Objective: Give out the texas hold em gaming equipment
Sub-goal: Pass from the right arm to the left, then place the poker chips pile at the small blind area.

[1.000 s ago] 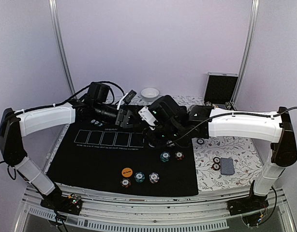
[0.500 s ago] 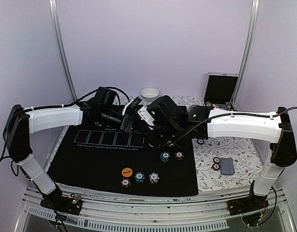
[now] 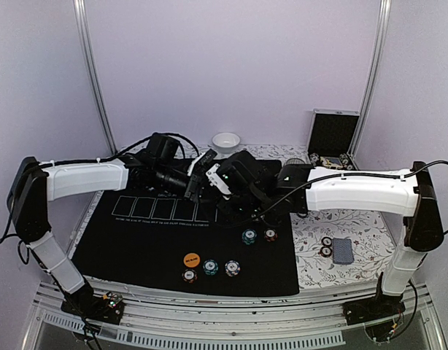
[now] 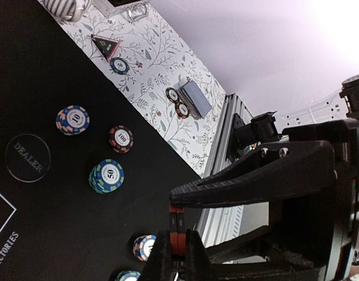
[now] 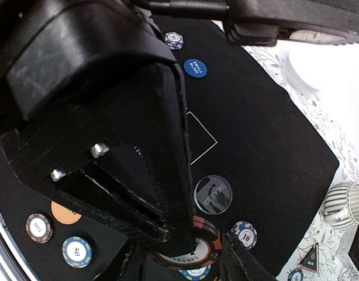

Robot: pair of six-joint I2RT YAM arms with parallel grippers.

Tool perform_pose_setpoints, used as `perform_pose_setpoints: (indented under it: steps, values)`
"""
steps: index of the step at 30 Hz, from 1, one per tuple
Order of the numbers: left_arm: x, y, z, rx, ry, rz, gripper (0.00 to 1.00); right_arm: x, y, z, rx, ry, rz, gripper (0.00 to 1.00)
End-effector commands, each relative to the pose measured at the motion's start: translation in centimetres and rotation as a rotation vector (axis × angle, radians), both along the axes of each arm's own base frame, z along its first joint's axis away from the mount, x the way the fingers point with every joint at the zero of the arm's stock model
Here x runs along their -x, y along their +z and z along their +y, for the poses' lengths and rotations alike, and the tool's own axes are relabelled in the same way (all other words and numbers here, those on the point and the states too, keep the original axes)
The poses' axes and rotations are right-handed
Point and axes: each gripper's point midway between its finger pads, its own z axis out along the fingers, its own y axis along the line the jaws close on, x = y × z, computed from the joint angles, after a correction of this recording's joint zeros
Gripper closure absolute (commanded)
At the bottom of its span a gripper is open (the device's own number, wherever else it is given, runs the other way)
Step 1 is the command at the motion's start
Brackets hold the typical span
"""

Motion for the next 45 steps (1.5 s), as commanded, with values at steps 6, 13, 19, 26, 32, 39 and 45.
perform_pose_setpoints:
  steps: [6,13,19,26,32,39,45]
  values:
    - [-7.8,-1.4,3.3,-0.294,0.286,-0.258,1.00,-1.3,3.5,-3.8,-0.042,-0.155,-0.103,0.09]
    - [-17.9,-6.6,9.4,-0.834,0.535,-0.523,1.00,-1.8,5.8,-9.4,-0.103,-0.274,-0.126,0.01]
    - [-23.5,-9.4,10.9,-1.122,0.576,-0.668,1.00,-1.9,7.2,-13.3,-0.181,-0.344,-0.118,0.01]
    - [-26.6,-12.1,10.9,-1.336,0.555,-0.807,1.00,-1.8,7.2,-14.1,-0.194,-0.350,-0.106,0.01]
    - [-26.1,-15.9,9.5,-1.386,0.445,-0.830,1.00,-1.9,6.6,-13.6,-0.176,-0.342,-0.090,0.01]
    - [-24.4,-19.2,9.2,-1.447,0.342,-0.818,0.90,-2.0,6.8,-13.6,-0.166,-0.342,-0.095,0.01]
    - [-22.7,-20.2,7.8,-1.376,0.273,-0.778,0.75,-2.1,6.9,-13.6,-0.158,-0.343,-0.102,0.01]
